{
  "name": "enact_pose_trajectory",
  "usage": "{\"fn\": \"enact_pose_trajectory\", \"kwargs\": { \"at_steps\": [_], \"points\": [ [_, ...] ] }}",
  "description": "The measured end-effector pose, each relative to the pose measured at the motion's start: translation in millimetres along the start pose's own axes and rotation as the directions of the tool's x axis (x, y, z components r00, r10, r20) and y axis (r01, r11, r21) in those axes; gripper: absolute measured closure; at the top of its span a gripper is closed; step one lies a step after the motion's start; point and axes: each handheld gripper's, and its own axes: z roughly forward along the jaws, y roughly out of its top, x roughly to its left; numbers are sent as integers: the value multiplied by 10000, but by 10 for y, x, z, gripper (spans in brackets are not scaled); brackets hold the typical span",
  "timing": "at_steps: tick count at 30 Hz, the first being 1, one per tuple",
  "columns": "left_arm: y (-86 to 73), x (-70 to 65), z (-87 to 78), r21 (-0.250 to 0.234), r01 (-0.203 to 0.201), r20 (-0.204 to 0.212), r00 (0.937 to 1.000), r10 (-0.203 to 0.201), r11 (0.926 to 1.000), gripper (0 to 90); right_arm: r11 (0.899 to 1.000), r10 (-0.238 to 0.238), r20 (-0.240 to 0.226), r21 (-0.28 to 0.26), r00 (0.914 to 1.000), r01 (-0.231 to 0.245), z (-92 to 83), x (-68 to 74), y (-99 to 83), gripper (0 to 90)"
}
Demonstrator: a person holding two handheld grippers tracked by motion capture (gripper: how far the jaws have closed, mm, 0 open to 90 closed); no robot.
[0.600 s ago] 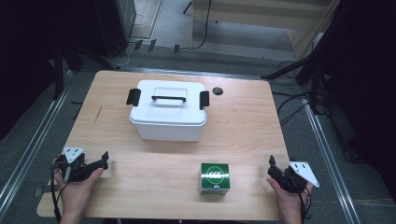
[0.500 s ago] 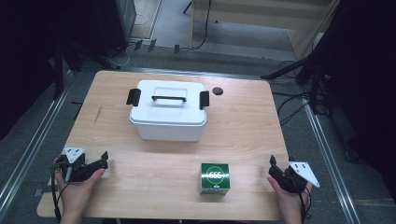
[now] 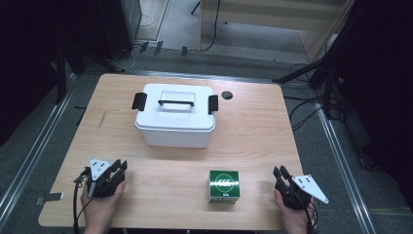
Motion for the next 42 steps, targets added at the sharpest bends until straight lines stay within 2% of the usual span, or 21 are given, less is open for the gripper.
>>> {"fn": "enact_pose_trajectory", "kwargs": {
  "at_steps": [2, 6, 7, 8, 10, 11, 14, 17, 18, 19, 22, 28, 33, 34, 35, 36, 37, 38, 39, 40, 42],
  "points": [
    [-27, -263, 21, 124, -243, 808, 9965, 232, 9996, 806, 9999, 138, -662, 51, 9977, -135, -40, 171, 0, 764],
    [-45, -559, 76, 446, -692, 1507, 9866, 618, 9966, 827, 9997, 151, -1295, 232, 9915, -122, -48, 346, -11, 784],
    [-59, -764, 115, 644, -1144, 1907, 9765, 1003, 9913, 848, 9994, -12, -1558, 348, 9878, 67, -48, 449, -19, 785],
    [-59, -764, 115, 644, -1144, 1907, 9765, 1003, 9913, 861, 9994, -12, -1558, 348, 9878, 67, -48, 449, -19, 785],
    [-78, -1050, 142, 767, -1655, 2464, 9587, 1421, 9832, 879, 9985, 94, -1889, 544, 9819, 10, -63, 550, -39, 795],
    [-78, -1050, 142, 767, -1655, 2464, 9587, 1421, 9832, 884, 9981, 153, -1976, 623, 9802, -30, -69, 565, -48, 798],
    [-92, -1366, 178, 893, -1941, 3118, 9370, 1576, 9769, 900, 9954, 403, -2168, 941, 9754, -202, -99, 608, -92, 811],
    [-100, -1556, 203, 914, -2150, 3675, 9148, 1677, 9723, 900, 9943, 322, -2327, 1067, 9720, -74, -111, 645, -115, 829],
    [-100, -1556, 203, 914, -2150, 3675, 9148, 1677, 9723, 900, 9943, 322, -2327, 1067, 9720, -74, -111, 645, -115, 829],
    [-102, -1625, 210, 951, -2216, 3907, 9050, 1684, 9705, 900, 9942, 325, -2402, 1074, 9702, -67, -110, 656, -114, 838],
    [-106, -1798, 215, 950, -2374, 4198, 8901, 1773, 9668, 900, 9928, 239, -2666, 1193, 9635, 84, -97, 691, -122, 874],
    [-106, -1990, 223, 946, -2571, 4556, 8702, 1878, 9617, 900, 9913, 62, -2976, 1276, 9547, 333, -102, 739, -124, 900],
    [-114, -2022, 234, 937, -2640, 4582, 8675, 1938, 9600, 900, 9900, 95, -2965, 1371, 9550, 328, -109, 734, -132, 900],
    [-109, -1993, 227, 922, -2637, 4407, 8755, 1981, 9602, 900, 9883, 116, -2888, 1489, 9573, 329, -102, 723, -137, 900],
    [-109, -1993, 227, 922, -2637, 4407, 8755, 1981, 9602, 900, 9885, 82, -2823, 1471, 9593, 349, -98, 717, -136, 900],
    [-69, -1876, 222, 791, -2383, 4139, 8912, 1856, 9680, 900, 9895, 48, -2706, 1402, 9627, 345, -98, 696, -123, 900],
    [-49, -1822, 221, 773, -2210, 4031, 8988, 1722, 9722, 900, 9909, 71, -2594, 1314, 9657, 281, -100, 672, -104, 900],
    [-49, -1822, 221, 773, -2210, 4031, 8988, 1722, 9722, 900, 9909, 71, -2594, 1314, 9657, 281, -100, 672, -104, 900],
    [31, -1605, 224, 700, -1847, 3617, 9205, 1476, 9803, 900, 9940, 41, -2286, 1075, 9735, 211, -101, 599, -49, 899],
    [31, -1605, 224, 700, -1847, 3617, 9205, 1476, 9803, 900, 9940, 41, -2286, 1075, 9735, 211, -101, 599, -49, 899],
    [155, -1305, 245, 596, -1375, 3050, 9456, 1131, 9887, 900, 9951, -133, -2047, 931, 9787, 330, -52, 512, 78, 889]
  ]
}}
